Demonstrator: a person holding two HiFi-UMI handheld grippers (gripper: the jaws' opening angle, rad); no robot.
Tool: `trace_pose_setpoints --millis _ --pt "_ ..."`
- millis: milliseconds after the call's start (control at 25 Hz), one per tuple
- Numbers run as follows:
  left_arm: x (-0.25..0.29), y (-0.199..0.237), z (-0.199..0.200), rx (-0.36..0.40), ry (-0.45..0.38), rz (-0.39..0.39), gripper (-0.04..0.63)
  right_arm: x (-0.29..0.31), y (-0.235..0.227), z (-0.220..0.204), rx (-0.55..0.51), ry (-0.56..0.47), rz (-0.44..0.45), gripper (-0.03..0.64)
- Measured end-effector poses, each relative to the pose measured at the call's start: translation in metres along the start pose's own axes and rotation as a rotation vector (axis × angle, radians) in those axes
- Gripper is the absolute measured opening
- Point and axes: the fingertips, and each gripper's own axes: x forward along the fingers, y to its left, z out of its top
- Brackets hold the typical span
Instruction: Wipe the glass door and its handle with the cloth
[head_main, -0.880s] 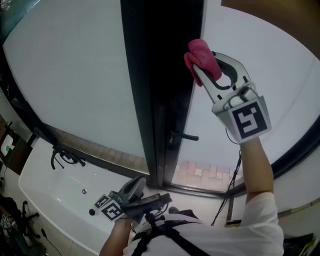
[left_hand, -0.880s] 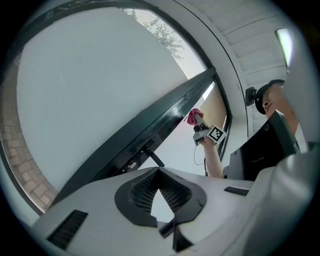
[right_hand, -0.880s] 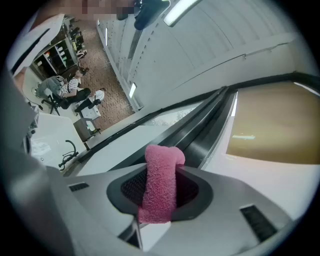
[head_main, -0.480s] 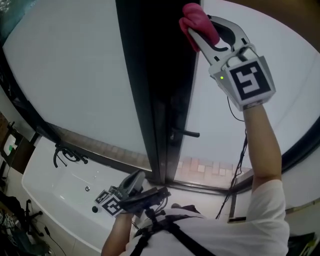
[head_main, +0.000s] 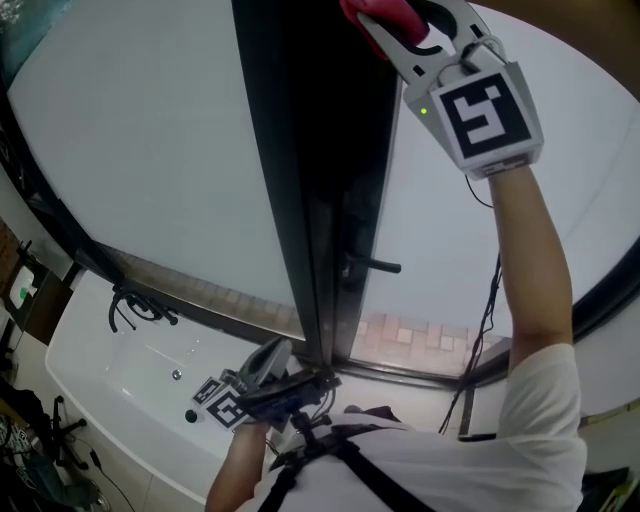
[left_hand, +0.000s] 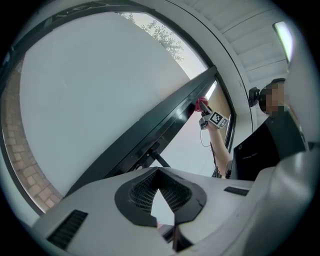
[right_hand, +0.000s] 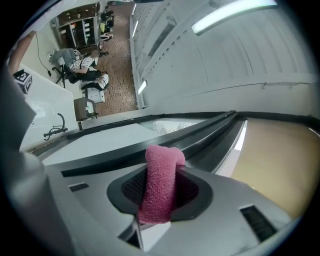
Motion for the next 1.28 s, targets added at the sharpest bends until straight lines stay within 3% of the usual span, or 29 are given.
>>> trace_pose_setpoints --millis 600,1280 --pt "-0.002 0.001 -0.005 -0.01 0.001 0.008 -0.008 0.01 0.034 -0.028 -0.151 0.082 0.041 0.109" --pt "0.002 -0.003 -0.02 -0.048 0.023 -0.006 -0.008 -0.004 0.088 -0.046 -0.198 0.122 0.153 0.109"
